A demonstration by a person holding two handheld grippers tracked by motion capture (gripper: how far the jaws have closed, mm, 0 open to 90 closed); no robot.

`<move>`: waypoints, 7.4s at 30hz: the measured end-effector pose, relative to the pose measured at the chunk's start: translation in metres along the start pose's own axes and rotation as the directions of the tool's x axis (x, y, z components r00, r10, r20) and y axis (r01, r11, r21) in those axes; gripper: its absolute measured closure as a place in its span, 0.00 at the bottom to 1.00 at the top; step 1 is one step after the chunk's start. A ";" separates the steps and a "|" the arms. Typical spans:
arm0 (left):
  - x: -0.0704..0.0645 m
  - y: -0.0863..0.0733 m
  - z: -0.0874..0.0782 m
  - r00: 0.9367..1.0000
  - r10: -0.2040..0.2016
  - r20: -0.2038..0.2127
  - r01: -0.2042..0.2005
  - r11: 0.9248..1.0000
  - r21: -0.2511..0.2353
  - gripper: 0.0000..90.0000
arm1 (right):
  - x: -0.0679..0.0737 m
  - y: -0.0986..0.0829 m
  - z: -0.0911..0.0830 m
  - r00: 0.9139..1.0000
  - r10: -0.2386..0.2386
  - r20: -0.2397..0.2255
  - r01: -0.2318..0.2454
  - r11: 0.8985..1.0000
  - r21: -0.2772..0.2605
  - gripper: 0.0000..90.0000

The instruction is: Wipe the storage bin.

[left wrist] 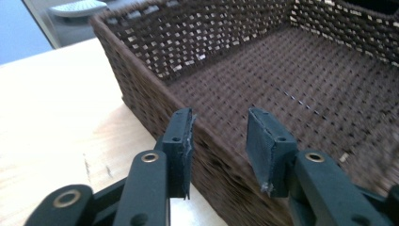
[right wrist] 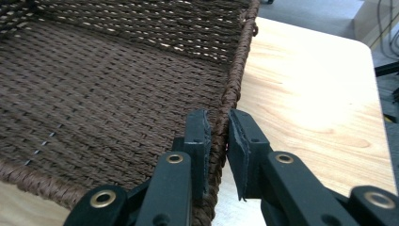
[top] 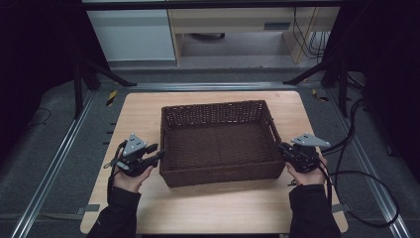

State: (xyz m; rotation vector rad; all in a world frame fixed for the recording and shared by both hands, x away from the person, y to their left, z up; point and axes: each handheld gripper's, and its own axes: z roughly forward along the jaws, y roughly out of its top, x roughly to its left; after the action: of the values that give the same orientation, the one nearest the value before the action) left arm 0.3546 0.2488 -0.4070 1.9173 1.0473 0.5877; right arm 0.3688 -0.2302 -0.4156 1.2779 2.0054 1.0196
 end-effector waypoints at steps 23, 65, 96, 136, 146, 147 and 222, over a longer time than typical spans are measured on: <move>-0.004 0.000 0.003 1.000 0.008 0.016 -0.008 1.000 0.007 0.73 | -0.006 0.002 0.006 0.999 0.014 0.043 -0.015 1.000 0.023 0.90; 0.007 0.000 0.005 0.997 -0.071 0.022 0.072 0.997 -0.026 0.62 | 0.000 0.003 -0.004 0.992 0.102 0.078 -0.097 0.994 -0.057 0.62; 0.007 -0.003 -0.003 0.998 -0.063 -0.010 0.062 0.996 -0.067 0.54 | 0.006 0.002 0.009 0.988 0.149 0.028 -0.146 0.986 -0.085 0.39; 0.039 -0.007 0.005 0.997 -0.072 -0.003 0.071 0.996 -0.053 0.60 | 0.020 0.012 0.024 0.993 0.119 -0.026 -0.121 0.990 -0.076 0.40; 0.044 -0.006 0.013 0.995 -0.095 0.043 0.097 0.995 -0.027 0.70 | 0.020 0.016 0.035 0.996 0.094 0.004 -0.093 0.993 -0.075 0.45; 0.043 -0.005 0.013 0.996 -0.086 0.032 0.087 0.996 -0.024 0.71 | 0.020 0.016 0.034 0.996 0.091 0.006 -0.091 0.993 -0.074 0.45; 0.000 -0.010 0.003 0.995 -0.002 0.098 0.007 0.999 -0.045 0.67 | 0.055 0.020 0.047 0.997 -0.047 -0.067 0.041 0.996 -0.084 0.56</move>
State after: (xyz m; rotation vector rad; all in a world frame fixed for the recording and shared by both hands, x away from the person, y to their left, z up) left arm 0.3525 0.2507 -0.4169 1.8842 0.9683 0.5058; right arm 0.3927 -0.1602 -0.4285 1.1648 2.0111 1.1275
